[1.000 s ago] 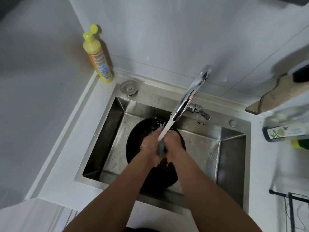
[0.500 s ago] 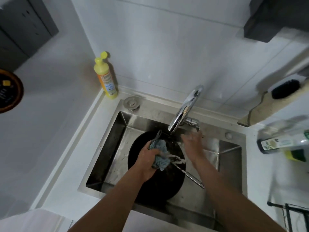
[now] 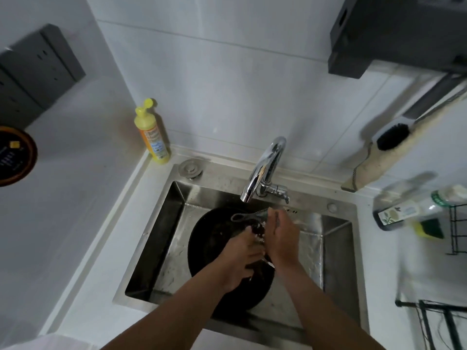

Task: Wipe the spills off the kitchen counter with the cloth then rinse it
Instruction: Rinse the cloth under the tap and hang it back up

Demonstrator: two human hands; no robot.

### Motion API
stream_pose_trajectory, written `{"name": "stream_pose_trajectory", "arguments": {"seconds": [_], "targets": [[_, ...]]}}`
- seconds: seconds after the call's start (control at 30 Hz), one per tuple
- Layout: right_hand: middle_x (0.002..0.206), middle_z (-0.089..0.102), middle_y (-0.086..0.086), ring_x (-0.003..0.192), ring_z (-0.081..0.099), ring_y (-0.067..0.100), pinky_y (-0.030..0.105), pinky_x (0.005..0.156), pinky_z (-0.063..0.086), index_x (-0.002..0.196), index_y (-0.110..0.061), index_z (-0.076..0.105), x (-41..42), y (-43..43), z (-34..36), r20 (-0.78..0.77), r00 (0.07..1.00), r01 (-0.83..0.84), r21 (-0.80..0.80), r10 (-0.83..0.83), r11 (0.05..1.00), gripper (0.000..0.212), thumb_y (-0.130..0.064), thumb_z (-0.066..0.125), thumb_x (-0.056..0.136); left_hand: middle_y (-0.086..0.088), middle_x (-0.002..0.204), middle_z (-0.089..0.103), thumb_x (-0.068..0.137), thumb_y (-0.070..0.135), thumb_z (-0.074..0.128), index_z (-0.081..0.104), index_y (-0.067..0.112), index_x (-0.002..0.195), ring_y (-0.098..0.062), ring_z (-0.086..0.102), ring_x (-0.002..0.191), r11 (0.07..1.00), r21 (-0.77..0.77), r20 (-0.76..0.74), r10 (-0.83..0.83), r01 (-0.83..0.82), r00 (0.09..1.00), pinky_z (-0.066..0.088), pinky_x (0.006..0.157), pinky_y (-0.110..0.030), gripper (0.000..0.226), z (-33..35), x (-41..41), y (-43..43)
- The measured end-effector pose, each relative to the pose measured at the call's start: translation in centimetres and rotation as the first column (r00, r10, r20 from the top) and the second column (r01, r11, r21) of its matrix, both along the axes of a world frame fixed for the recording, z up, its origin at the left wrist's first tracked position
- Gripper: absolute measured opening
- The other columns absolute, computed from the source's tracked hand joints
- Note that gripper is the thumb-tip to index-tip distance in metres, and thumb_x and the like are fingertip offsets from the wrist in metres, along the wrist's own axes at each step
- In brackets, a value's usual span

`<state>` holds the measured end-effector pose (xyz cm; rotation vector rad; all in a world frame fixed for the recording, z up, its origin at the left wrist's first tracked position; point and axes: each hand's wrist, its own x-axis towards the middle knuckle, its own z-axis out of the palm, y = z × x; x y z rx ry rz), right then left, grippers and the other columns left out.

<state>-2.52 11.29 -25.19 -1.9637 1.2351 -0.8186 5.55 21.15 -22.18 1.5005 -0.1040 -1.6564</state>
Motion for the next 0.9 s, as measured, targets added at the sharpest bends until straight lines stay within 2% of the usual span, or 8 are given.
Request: {"name": "stream_pose_trajectory", "arguments": {"seconds": [0.1,0.2,0.33,0.5,0.57,0.7,0.8,0.9], "targets": [[0.06,0.048,-0.002,0.053,0.044,0.005,0.03,0.05,0.034,0.068,-0.018,0.046,-0.9,-1.3,-1.7,0.006,0.998,0.067,0.098,-0.068,0.993,0.05,-0.053,0.028,0.099,-0.004,0.144,0.059,0.105,0.051,0.04,0.051,0.02,0.144,-0.019,0.054,0.129,0.993,0.04,-0.059,0.116,-0.114,0.991,0.041,0.109,-0.049,0.051,-1.4,-1.0,-0.4],[0.058,0.045,-0.003,0.052,0.043,0.004,0.03,0.052,0.03,0.061,-0.025,0.04,-1.5,-1.9,-3.4,-0.042,0.996,0.09,0.189,-0.083,0.978,0.045,-0.037,0.03,0.104,-0.001,0.127,0.069,0.106,0.035,0.046,0.068,0.019,0.117,-0.017,0.062,0.117,0.967,-0.093,-0.077,0.231,-0.237,0.97,0.052,0.093,-0.038,0.029,-2.7,-1.2,-1.8],[0.067,0.057,0.007,0.066,0.054,0.027,0.034,0.063,0.035,0.064,-0.014,0.051,-2.4,-1.9,-5.7,-0.123,0.99,0.095,0.252,-0.066,0.963,0.046,-0.025,0.032,0.104,-0.025,0.116,0.068,0.105,0.014,0.05,0.067,-0.005,0.12,-0.031,0.061,0.104,0.928,-0.168,-0.046,0.33,-0.333,0.943,0.052,0.09,-0.04,0.029,-3.5,-1.8,-3.7],[0.064,0.059,0.0,0.059,0.053,0.009,0.022,0.054,0.034,0.064,-0.017,0.056,-3.9,-2.1,-4.1,-0.084,0.99,0.132,0.251,-0.114,0.959,0.046,-0.022,0.035,0.104,-0.018,0.104,0.074,0.099,0.006,0.061,0.071,-0.002,0.111,-0.024,0.069,0.096,0.935,-0.248,0.072,0.28,-0.254,0.957,0.056,0.091,-0.036,0.018,-1.9,-2.9,-4.9],[0.061,0.056,0.0,0.055,0.05,0.012,0.03,0.055,0.036,0.062,-0.018,0.053,-4.7,-2.3,-1.8,0.021,0.991,0.123,0.256,-0.133,0.959,0.044,-0.032,0.035,0.099,-0.011,0.095,0.077,0.095,0.004,0.065,0.076,0.002,0.103,-0.021,0.071,0.09,0.925,-0.338,0.202,0.251,-0.173,0.947,0.057,0.088,-0.034,0.013,-0.2,-3.6,-5.3],[0.07,0.066,-0.007,0.063,0.059,0.005,0.023,0.058,0.043,0.086,-0.015,0.068,-6.5,-3.1,4.4,0.216,0.974,-0.12,0.26,0.063,0.958,0.036,-0.037,0.042,0.099,-0.019,0.078,0.074,0.095,0.014,0.07,0.078,0.006,0.081,-0.02,0.068,0.07,0.888,-0.43,0.429,0.358,-0.161,0.829,0.06,0.074,-0.044,0.018,5.3,-4.2,-7.9],[0.101,0.067,-0.01,0.097,0.062,0.009,0.026,0.085,0.046,0.107,-0.022,0.069,-8.2,-5.5,10.6,0.229,0.966,-0.146,0.086,0.123,0.986,0.027,-0.032,0.046,0.099,-0.011,0.077,0.076,0.095,0.023,0.07,0.08,0.02,0.082,-0.019,0.069,0.07,0.841,-0.541,0.514,0.342,-0.012,0.787,0.059,0.073,-0.043,0.017,11.4,-4.1,-11.0],[0.132,0.059,-0.008,0.124,0.053,0.006,0.023,0.104,0.04,0.134,-0.022,0.059,-9.1,-8.8,16.8,0.299,0.947,-0.128,0.011,0.119,0.992,0.043,-0.045,0.052,0.099,0.0,0.075,0.077,0.093,0.019,0.071,0.08,0.023,0.085,-0.011,0.069,0.064,0.773,-0.614,0.564,0.286,0.162,0.775,0.055,0.062,-0.031,0.013,16.6,-4.2,-13.7]]}}
